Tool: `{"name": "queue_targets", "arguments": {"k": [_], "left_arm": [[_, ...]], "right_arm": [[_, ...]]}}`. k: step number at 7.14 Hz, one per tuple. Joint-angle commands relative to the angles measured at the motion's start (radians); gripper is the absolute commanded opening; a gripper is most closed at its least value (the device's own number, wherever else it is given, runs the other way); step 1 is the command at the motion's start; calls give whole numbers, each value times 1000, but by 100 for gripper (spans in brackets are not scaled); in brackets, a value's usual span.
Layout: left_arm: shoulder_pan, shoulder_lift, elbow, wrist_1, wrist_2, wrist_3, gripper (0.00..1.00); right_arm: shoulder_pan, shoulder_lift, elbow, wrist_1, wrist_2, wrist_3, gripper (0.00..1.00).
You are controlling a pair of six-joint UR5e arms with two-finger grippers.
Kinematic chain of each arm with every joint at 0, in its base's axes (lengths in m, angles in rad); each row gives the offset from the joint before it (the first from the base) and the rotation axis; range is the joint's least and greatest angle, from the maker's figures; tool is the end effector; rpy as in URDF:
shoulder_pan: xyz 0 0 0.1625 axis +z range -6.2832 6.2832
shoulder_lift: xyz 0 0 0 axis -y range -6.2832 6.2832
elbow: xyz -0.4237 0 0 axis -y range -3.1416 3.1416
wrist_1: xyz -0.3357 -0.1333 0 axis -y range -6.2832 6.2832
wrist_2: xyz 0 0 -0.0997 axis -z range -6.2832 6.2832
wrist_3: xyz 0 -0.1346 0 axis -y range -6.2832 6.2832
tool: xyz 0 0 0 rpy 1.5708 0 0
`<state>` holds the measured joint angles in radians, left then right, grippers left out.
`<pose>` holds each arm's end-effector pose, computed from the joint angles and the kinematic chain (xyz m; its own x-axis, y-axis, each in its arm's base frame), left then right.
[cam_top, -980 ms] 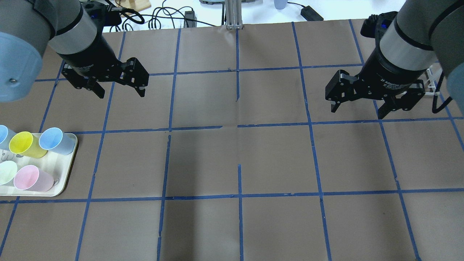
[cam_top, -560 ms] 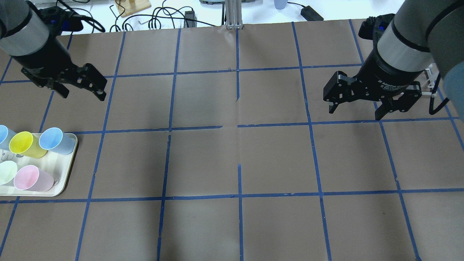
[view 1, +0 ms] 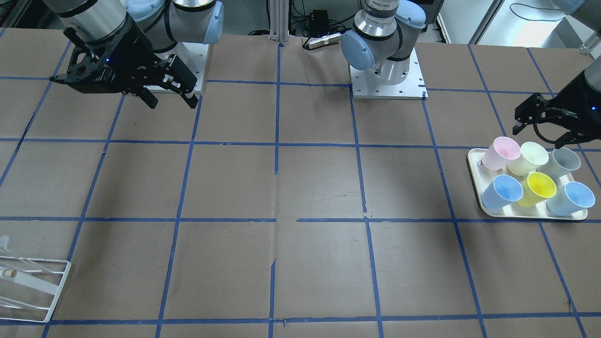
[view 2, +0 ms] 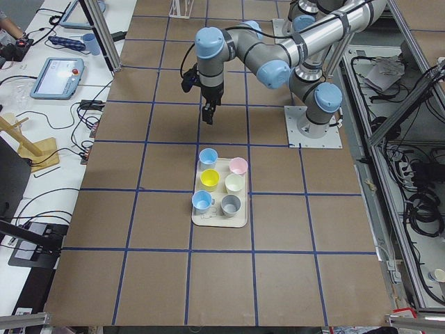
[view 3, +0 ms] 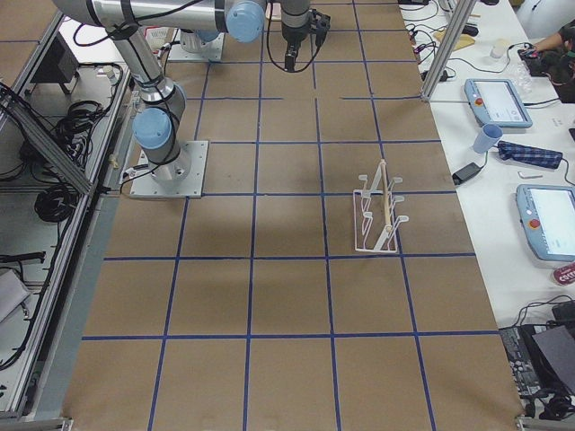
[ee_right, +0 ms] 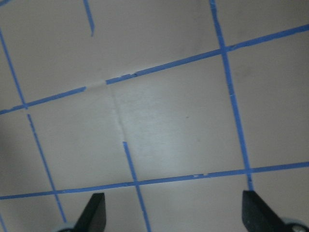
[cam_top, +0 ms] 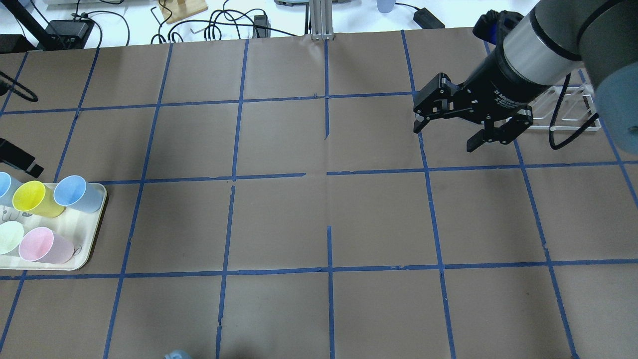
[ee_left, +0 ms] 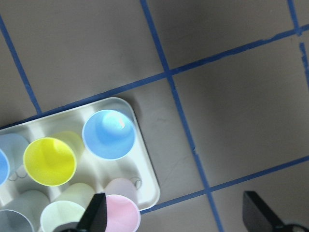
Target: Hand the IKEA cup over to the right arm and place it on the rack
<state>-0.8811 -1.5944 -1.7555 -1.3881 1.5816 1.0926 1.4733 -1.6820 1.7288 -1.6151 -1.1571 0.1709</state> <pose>0.1749 -0.4192 0.3796 -0.9198 0.3920 0.0178 0.3923 0.9196 0.0214 0.1488 -0.4041 0.4444 -0.8814 0.2581 -0.3957 0.2509 0.9654 0.0708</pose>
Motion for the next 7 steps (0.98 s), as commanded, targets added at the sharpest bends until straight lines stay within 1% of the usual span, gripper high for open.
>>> {"name": "queue_targets", "arguments": {"k": [1, 2, 3, 4, 5, 6, 7], "left_arm": [[167, -35, -83, 126, 0, 310, 98], [194, -54, -93, 148, 6, 416, 86], [229, -74, -94, 155, 14, 465, 84], [238, -105, -111, 237, 21, 513, 82], [243, -133, -133, 283, 31, 585, 79], [243, -163, -140, 347, 31, 608, 78], [243, -197, -140, 353, 32, 621, 75]], "right_arm": [[-123, 24, 3, -12, 289, -4, 100], [-137, 30, 11, -14, 433, -19, 100], [-137, 44, 12, -23, 526, -22, 100], [-137, 68, 15, -34, 603, -22, 100], [-136, 91, 12, -43, 658, -62, 100], [-136, 120, 17, -52, 671, -77, 100], [-134, 134, 15, -54, 713, -102, 100]]}}
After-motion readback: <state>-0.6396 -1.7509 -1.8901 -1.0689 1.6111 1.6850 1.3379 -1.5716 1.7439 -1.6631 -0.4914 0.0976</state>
